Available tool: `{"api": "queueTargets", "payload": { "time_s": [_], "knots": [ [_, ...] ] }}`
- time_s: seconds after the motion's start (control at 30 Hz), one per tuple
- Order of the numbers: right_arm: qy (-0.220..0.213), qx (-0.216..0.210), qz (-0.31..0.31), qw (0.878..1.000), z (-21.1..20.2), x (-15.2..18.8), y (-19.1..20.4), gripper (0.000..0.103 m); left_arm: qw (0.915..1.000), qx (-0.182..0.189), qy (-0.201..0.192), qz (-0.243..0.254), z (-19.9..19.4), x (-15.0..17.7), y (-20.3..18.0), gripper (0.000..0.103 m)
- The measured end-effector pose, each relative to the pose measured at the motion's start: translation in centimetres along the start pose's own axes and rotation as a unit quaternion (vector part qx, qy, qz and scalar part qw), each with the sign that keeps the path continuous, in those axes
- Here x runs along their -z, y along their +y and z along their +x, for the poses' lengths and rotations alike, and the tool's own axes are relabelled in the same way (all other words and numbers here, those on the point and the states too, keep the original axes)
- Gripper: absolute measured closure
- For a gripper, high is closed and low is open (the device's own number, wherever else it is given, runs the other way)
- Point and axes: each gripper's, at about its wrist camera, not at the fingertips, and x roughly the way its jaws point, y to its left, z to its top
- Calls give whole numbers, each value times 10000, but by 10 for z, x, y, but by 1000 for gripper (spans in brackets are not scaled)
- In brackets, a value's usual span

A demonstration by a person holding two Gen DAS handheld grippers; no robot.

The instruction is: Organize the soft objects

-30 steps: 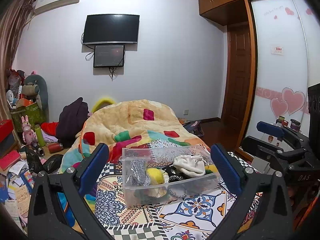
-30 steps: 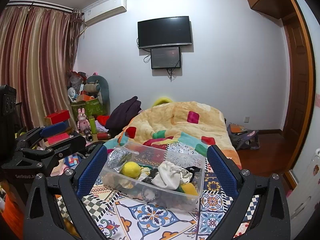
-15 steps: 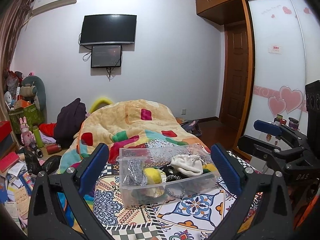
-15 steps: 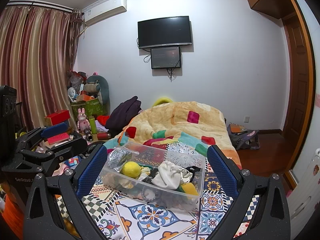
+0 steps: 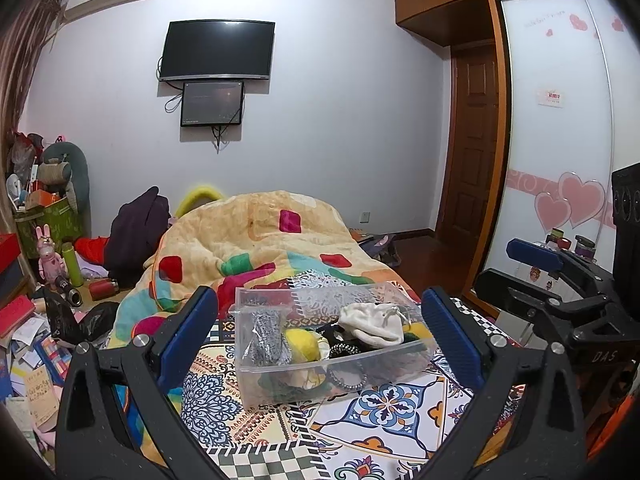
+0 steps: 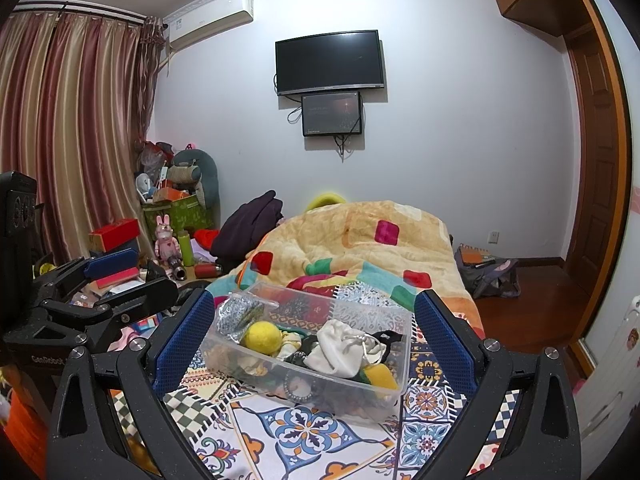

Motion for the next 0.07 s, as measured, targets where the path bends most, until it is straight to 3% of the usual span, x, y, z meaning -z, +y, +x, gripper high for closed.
{"api": "queueTargets", "payload": {
  "time_s": [0.07],
  "knots": [
    [6, 5, 2, 10000, 1, 0, 0, 3, 10000, -4, 3, -2, 1, 0, 0, 0]
  ]
}}
